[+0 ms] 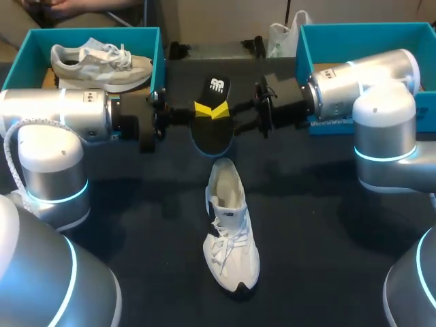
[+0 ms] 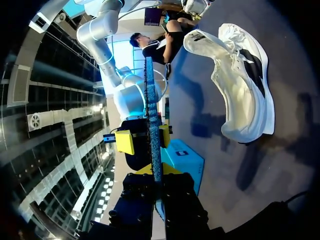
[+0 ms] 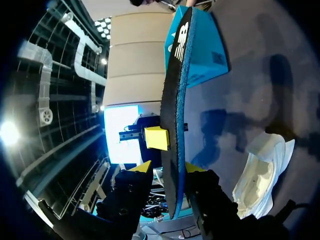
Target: Take the shoe out of the shoebox, open the shoe tongue, remove and reinsert the insole, then place the shoe into the shoebox
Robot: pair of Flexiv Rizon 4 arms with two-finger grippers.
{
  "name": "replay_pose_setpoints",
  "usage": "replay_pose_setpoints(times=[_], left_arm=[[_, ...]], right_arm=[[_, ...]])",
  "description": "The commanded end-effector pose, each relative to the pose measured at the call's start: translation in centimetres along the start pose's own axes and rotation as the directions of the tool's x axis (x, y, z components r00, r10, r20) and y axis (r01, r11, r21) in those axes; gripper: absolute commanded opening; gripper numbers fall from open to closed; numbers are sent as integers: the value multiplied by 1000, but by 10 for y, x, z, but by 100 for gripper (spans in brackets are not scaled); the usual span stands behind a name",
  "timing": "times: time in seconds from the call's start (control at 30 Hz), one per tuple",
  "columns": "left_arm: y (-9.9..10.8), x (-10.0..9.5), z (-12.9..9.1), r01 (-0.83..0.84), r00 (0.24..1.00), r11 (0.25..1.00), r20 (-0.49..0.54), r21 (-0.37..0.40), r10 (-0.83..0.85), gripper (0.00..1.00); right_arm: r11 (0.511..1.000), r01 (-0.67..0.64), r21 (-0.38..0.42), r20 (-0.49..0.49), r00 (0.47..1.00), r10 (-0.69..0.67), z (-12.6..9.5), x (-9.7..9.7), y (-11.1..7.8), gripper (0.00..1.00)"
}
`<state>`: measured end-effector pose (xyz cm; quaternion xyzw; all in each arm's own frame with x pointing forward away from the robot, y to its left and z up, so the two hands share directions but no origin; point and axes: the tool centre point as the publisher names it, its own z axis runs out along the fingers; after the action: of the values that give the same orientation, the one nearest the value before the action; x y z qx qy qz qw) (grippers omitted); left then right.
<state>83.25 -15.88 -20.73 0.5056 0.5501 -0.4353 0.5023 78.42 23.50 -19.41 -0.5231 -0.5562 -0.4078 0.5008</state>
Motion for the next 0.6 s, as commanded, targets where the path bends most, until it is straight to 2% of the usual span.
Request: replay_pose_setpoints(times=[0.03, 0.43, 0.6], left_arm=[[1, 1, 0, -3, 1000, 1000, 9, 0, 3, 0], [5, -2, -1, 3, 1000, 1000, 25, 4, -3, 0], [7, -3, -1, 2, 1000, 1000, 29, 4, -2, 0]], right_arm=[[1000, -2, 3, 0, 1000, 2, 3, -1, 4, 34], [1000, 4, -6, -15, 1000, -4, 2, -4, 4, 31], [1000, 6, -8, -17, 1000, -6, 2, -4, 5, 27]])
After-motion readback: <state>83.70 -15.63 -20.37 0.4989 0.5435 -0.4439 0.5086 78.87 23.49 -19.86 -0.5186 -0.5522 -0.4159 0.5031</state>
